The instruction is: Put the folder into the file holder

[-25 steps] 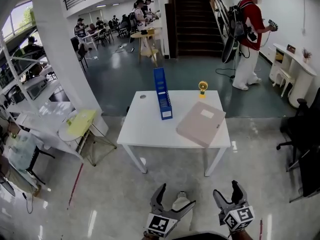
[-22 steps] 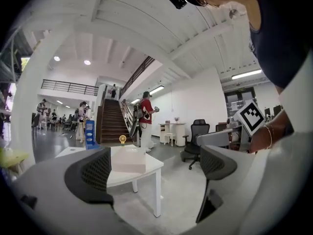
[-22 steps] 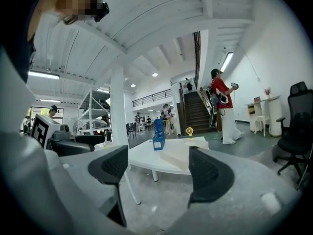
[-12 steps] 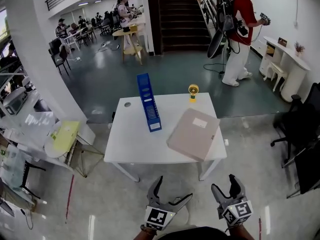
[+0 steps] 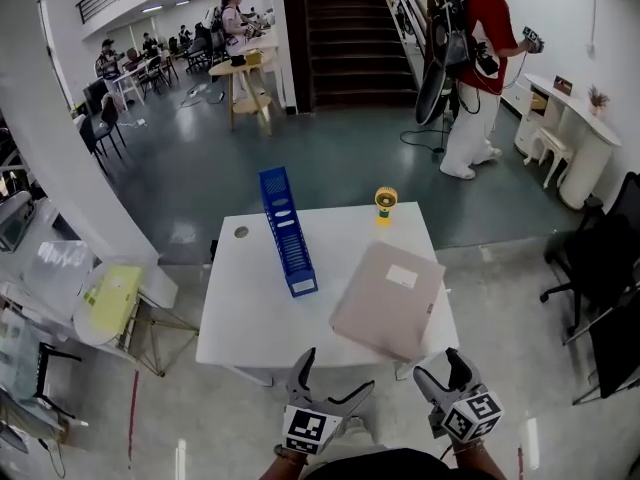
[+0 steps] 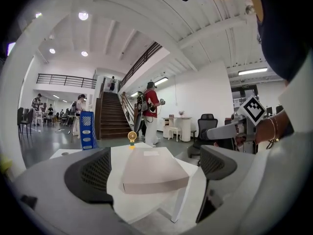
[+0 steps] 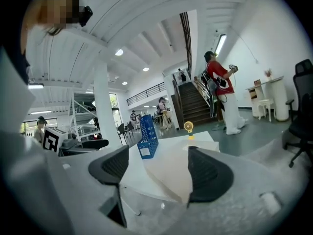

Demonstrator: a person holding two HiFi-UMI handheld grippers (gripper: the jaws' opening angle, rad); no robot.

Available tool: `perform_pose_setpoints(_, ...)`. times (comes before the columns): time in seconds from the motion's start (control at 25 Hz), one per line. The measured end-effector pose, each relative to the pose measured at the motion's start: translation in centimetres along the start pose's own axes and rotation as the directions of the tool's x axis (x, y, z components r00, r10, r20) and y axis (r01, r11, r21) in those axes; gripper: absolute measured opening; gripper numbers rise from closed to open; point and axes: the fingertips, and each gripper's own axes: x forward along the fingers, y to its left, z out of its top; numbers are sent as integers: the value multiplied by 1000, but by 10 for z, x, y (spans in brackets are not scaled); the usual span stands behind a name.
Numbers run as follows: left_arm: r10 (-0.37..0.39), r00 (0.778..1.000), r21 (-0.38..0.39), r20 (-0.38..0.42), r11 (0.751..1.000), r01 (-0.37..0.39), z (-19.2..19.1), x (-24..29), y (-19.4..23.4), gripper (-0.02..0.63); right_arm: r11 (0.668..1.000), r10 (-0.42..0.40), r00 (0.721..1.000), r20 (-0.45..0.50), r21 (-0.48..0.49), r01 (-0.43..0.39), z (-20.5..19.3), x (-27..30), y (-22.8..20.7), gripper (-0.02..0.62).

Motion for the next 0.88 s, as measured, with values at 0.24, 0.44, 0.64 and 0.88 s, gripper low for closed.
perform_pose_setpoints(0.24, 4, 1000, 19, -14, 1000, -4, -2, 39, 33, 558, 999, -36, 999, -2, -5, 36, 11, 32, -23, 389)
perform_pose_setpoints(0.44, -53, 993, -88, -108, 995, 43, -30, 61, 49, 558, 999, -25, 999, -34, 36, 27, 7, 48, -39, 396)
perform_pose_setpoints(0.64, -12, 984, -48, -175, 999, 4, -47, 84, 66, 558, 997, -81, 995, -65, 0, 81, 14, 67, -84, 399)
perform_pose_setpoints(0.88, -43, 962, -111, -268, 994, 13, -69, 116, 81, 558, 994, -106, 987, -119, -15, 105, 16, 103, -135, 399)
